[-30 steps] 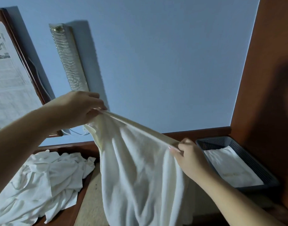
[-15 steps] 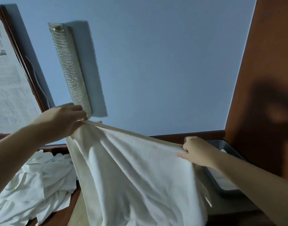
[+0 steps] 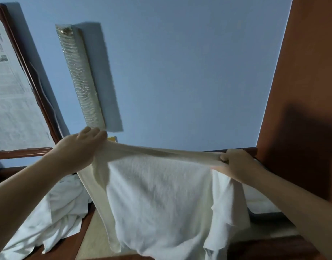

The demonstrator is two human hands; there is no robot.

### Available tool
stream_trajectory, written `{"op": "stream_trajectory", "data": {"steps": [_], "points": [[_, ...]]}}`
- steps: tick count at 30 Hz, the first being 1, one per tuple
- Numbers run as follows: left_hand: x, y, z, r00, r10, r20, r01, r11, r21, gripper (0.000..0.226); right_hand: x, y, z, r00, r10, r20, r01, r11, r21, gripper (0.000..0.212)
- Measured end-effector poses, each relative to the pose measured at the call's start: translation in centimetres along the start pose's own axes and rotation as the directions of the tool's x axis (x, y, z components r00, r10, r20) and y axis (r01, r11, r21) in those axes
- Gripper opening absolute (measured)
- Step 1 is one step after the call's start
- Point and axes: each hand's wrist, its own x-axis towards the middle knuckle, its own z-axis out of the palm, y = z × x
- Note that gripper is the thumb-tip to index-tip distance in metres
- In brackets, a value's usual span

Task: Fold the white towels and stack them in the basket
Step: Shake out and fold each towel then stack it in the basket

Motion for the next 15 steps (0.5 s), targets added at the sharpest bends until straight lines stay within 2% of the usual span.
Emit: {"op": "stream_trajectory", "data": {"steps": [1, 4, 7, 9, 12, 14, 15], "points": [[-0.1, 0.1, -0.2, 1.000, 0.000, 0.020, -0.001, 0.999, 0.043, 0.059, -0.5, -0.1, -0.6, 0.997, -0.068, 0.035, 0.069, 0.997, -0.029, 0.059], [-1.1, 0.7, -0.8, 0.998, 0.004, 0.061, -0.010, 0.996, 0.093, 0.054, -2.0, 0.2, -1.5, 0.970, -0.154, 0.190, 0.133, 0.984, 0.119, 0.048], [-3.2, 1.3, -1.4, 0.995, 0.033, 0.092, -0.037, 0.999, 0.039, 0.042, -2.9, 0.3, -1.7, 0.928, -0.193, 0.318, 0.081, 0.939, 0.334, 0.046], [-4.5, 1.7, -1.9, 0.988, 0.037, 0.149, -0.043, 0.998, 0.035, 0.038, -3.2, 0.5, -1.6, 0.893, -0.233, 0.384, 0.068, 0.916, 0.396, 0.048], [-6.7, 2.3, -2.4, 0.972, -0.050, 0.230, 0.045, 0.999, 0.027, 0.055, -4.5, 0.5, -1.2, 0.852, -0.241, 0.465, 0.004, 0.891, 0.455, 0.058], [-8.1, 3.0, -2.4, 0.979, -0.071, 0.192, 0.073, 0.997, -0.001, 0.050, -6.0, 0.0, -0.4, 0.817, -0.264, 0.512, -0.020, 0.875, 0.483, 0.061], [-8.7, 3.4, -2.3, 0.987, -0.061, 0.151, 0.063, 0.998, -0.011, 0.047, -6.7, -0.3, 0.1, 0.789, -0.278, 0.548, -0.026, 0.876, 0.481, 0.057]]}}
